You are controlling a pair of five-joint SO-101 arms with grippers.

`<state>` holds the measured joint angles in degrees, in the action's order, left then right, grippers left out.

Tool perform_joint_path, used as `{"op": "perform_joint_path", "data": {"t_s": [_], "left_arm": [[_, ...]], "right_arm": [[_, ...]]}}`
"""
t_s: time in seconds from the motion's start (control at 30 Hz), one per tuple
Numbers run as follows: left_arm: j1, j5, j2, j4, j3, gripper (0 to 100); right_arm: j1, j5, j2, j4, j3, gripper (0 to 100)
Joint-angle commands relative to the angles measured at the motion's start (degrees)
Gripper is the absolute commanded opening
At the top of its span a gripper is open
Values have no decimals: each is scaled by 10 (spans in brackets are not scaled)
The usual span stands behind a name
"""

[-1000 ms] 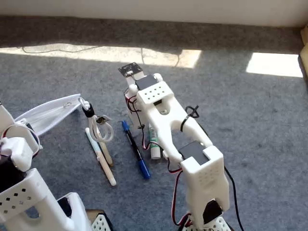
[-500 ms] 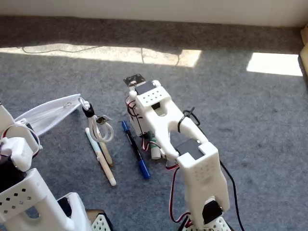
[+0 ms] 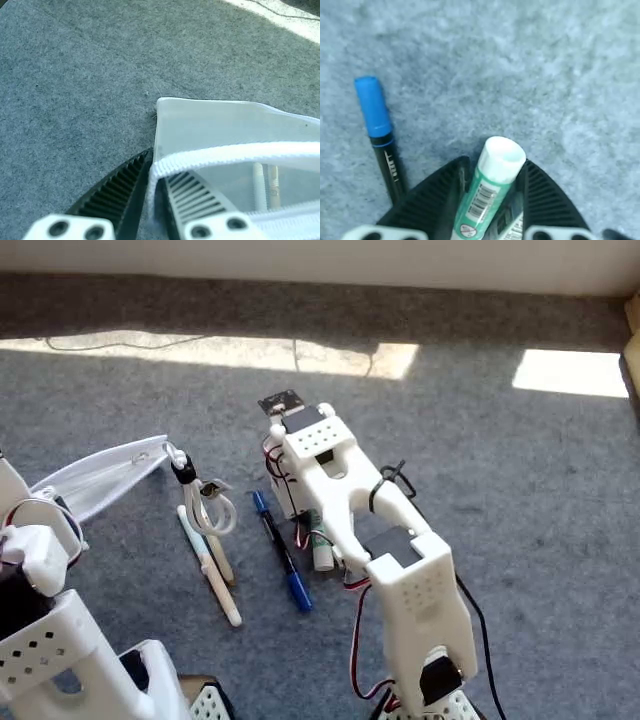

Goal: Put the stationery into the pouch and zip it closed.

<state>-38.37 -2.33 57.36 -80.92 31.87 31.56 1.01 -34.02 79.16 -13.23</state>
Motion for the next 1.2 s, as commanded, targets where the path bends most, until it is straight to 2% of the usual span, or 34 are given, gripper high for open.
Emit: {"op": "perform_joint_path", "data": {"t_s": [0.0,0.63,0.9,1.17], "left_arm": [[0,-5,-5,9,-1,7],[0,-5,-5,9,-1,7],[0,-5,-5,10,-1,7],[0,-5,-5,10,-1,7]], "right_arm": [[-3,7,4,-11,-29,135],[-4,7,10,-9,-36,135],[-7,7,59,3,-65,135],[-9,4,-22,6,-71,134]]}}
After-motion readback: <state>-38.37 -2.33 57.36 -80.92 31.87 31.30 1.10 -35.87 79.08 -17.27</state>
